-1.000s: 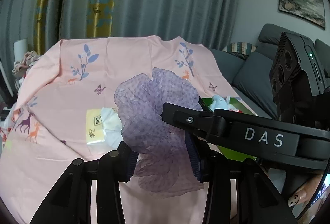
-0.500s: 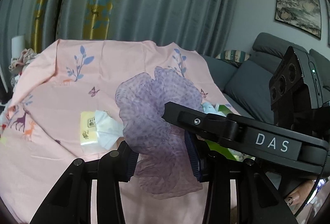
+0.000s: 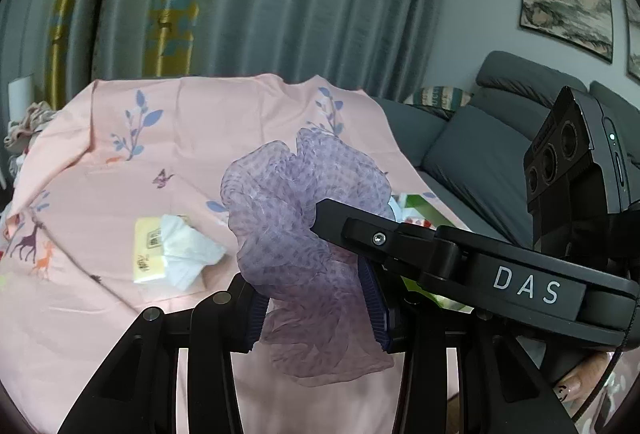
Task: Organize soft objects
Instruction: 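Carry the bath puff with the right gripper over the green box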
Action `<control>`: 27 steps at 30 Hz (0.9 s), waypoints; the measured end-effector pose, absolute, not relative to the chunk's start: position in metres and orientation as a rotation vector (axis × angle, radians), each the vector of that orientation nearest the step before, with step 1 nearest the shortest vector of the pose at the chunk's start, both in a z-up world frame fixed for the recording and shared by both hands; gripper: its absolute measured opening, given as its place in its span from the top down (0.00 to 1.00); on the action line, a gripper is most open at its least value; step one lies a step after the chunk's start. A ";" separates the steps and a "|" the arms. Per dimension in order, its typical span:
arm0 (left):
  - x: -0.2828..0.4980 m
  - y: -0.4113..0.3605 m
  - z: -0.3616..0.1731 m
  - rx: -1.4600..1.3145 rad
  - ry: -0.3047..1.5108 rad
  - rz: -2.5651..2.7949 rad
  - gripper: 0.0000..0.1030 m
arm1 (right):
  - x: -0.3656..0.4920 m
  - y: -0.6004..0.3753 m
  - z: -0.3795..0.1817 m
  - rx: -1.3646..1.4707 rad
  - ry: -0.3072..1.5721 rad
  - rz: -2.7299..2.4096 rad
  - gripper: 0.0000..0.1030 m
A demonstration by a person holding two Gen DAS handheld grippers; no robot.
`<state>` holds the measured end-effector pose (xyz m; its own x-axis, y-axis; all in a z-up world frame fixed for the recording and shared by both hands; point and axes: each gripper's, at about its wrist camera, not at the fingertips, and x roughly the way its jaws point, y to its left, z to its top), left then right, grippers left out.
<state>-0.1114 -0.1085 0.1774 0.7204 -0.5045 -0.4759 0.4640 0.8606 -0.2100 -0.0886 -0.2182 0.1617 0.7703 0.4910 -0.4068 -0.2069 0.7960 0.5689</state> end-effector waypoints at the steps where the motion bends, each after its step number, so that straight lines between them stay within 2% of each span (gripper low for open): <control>1: -0.112 -0.113 0.177 -0.076 0.550 -0.541 0.58 | -0.090 -0.224 0.161 0.535 0.575 0.386 0.76; 19: -0.099 -0.188 0.174 -0.019 0.580 -0.701 0.58 | -0.114 -0.295 0.155 0.625 0.520 0.217 0.75; 27: -0.089 -0.196 0.166 -0.005 0.650 -0.783 0.58 | -0.117 -0.303 0.149 0.625 0.566 0.155 0.75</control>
